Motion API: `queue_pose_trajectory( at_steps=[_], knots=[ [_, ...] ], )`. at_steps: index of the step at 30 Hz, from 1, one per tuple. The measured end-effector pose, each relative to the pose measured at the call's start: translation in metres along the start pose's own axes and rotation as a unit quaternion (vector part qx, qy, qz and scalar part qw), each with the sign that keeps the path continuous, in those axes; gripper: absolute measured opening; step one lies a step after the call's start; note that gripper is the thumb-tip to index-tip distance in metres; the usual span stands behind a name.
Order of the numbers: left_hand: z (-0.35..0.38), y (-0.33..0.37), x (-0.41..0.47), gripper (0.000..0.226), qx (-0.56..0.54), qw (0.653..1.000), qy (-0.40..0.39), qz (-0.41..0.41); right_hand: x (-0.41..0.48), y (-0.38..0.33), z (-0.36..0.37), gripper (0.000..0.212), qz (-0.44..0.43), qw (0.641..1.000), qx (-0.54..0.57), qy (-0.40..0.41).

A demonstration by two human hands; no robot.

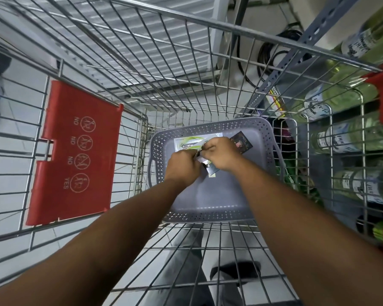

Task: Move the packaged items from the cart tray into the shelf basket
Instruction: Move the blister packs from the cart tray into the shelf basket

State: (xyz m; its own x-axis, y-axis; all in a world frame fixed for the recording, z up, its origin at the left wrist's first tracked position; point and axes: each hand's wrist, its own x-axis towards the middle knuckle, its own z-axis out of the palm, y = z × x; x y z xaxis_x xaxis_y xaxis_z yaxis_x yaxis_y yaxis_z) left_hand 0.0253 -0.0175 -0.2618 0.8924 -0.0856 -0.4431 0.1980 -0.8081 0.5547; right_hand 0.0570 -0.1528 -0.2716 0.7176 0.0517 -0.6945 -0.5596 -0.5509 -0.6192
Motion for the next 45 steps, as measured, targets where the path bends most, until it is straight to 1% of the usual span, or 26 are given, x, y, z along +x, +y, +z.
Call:
queue_pose_trajectory(
  at_steps=[1, 3, 5, 6, 8, 9, 10, 11, 15, 17, 19, 20, 22, 23, 25, 28, 30, 33, 34, 35, 37, 40, 41, 45],
  knots=[
    [0.0, -0.001, 0.001, 0.012, -0.018, 1.0, -0.004, -0.008, 0.001, 0.0, 0.001, 0.009, -0.001, 1.0, -0.007, 0.018],
    [-0.001, -0.003, 0.002, 0.009, -0.073, 0.997, -0.01, -0.034, 0.001, -0.001, 0.004, 0.017, 0.001, 0.998, -0.021, 0.052],
    [-0.003, -0.006, 0.005, 0.019, -0.147, 0.987, -0.025, -0.061, 0.002, 0.002, 0.006, 0.023, 0.002, 0.997, -0.02, 0.073],
    [-0.005, -0.006, 0.006, 0.022, -0.191, 0.978, -0.042, -0.075, 0.003, 0.003, 0.006, 0.029, 0.004, 0.997, -0.007, 0.074],
    [-0.008, -0.006, 0.007, 0.023, -0.288, 0.949, -0.075, -0.099, 0.004, 0.005, 0.004, 0.048, 0.015, 0.997, 0.027, 0.065],
    [-0.01, -0.006, 0.008, 0.024, -0.322, 0.937, -0.085, -0.109, 0.005, 0.005, 0.002, 0.057, 0.022, 0.997, 0.037, 0.061],
    [-0.011, -0.006, 0.008, 0.027, -0.34, 0.928, -0.092, -0.117, 0.006, 0.005, 0.0, 0.061, 0.026, 0.997, 0.045, 0.057],
    [-0.012, -0.006, 0.009, 0.028, -0.351, 0.923, -0.096, -0.124, 0.006, 0.005, -0.003, 0.059, 0.03, 0.997, 0.053, 0.049],
    [-0.015, -0.006, 0.011, 0.021, -0.376, 0.912, -0.09, -0.14, 0.004, -0.001, -0.01, 0.031, 0.04, 0.994, 0.094, 0.035],
    [-0.016, -0.007, 0.011, 0.017, -0.376, 0.91, -0.094, -0.144, 0.001, -0.004, -0.017, 0.022, 0.037, 0.993, 0.106, 0.03],
    [-0.016, -0.008, 0.009, 0.012, -0.37, 0.91, -0.111, -0.15, 0.001, -0.007, -0.024, 0.023, 0.035, 0.993, 0.111, 0.022],
    [-0.016, -0.009, 0.008, 0.016, -0.37, 0.908, -0.121, -0.157, 0.001, -0.007, -0.028, 0.026, 0.036, 0.993, 0.109, 0.022],
    [-0.014, -0.011, 0.004, 0.031, -0.374, 0.9, -0.143, -0.17, 0.003, -0.007, -0.033, 0.024, 0.039, 0.995, 0.092, 0.027],
    [-0.013, -0.012, 0.003, 0.031, -0.37, 0.901, -0.153, -0.17, 0.003, -0.007, -0.034, 0.021, 0.039, 0.995, 0.085, 0.028],
    [-0.012, -0.013, -0.001, 0.021, -0.342, 0.909, -0.176, -0.163, 0.004, -0.005, -0.035, 0.015, 0.038, 0.995, 0.083, 0.036],
    [-0.015, -0.011, -0.005, 0.012, -0.316, 0.917, -0.191, -0.149, 0.002, -0.005, -0.034, 0.016, 0.041, 0.995, 0.083, 0.048],
    [-0.02, -0.008, -0.007, 0.008, -0.325, 0.91, -0.207, -0.154, -0.004, -0.008, -0.036, 0.016, 0.038, 0.995, 0.083, 0.049],
    [-0.039, 0.004, -0.016, 0.023, -0.338, 0.897, -0.232, -0.164, -0.02, -0.021, -0.047, 0.013, 0.034, 0.993, 0.095, 0.056],
    [-0.047, 0.009, -0.019, 0.029, -0.344, 0.895, -0.234, -0.163, -0.028, -0.027, -0.053, 0.016, 0.032, 0.992, 0.101, 0.062],
    [-0.057, 0.015, -0.023, 0.034, -0.355, 0.892, -0.231, -0.158, -0.036, -0.033, -0.061, 0.018, 0.031, 0.991, 0.111, 0.073],
    [-0.077, 0.028, -0.029, 0.037, -0.382, 0.887, -0.213, -0.145, -0.055, -0.047, -0.078, 0.013, 0.025, 0.986, 0.139, 0.088],
    [-0.105, 0.055, -0.048, 0.022, -0.426, 0.881, -0.159, -0.133, -0.094, -0.07, -0.106, 0.01, 0.011, 0.977, 0.186, 0.101],
    [-0.112, 0.066, -0.055, 0.021, -0.441, 0.876, -0.145, -0.132, -0.108, -0.076, -0.114, 0.01, 0.004, 0.974, 0.197, 0.107],
    [-0.131, 0.108, -0.101, 0.026, -0.499, 0.848, -0.152, -0.091, -0.17, -0.095, -0.141, 0.017, -0.047, 0.961, 0.232, 0.144]
  ],
)
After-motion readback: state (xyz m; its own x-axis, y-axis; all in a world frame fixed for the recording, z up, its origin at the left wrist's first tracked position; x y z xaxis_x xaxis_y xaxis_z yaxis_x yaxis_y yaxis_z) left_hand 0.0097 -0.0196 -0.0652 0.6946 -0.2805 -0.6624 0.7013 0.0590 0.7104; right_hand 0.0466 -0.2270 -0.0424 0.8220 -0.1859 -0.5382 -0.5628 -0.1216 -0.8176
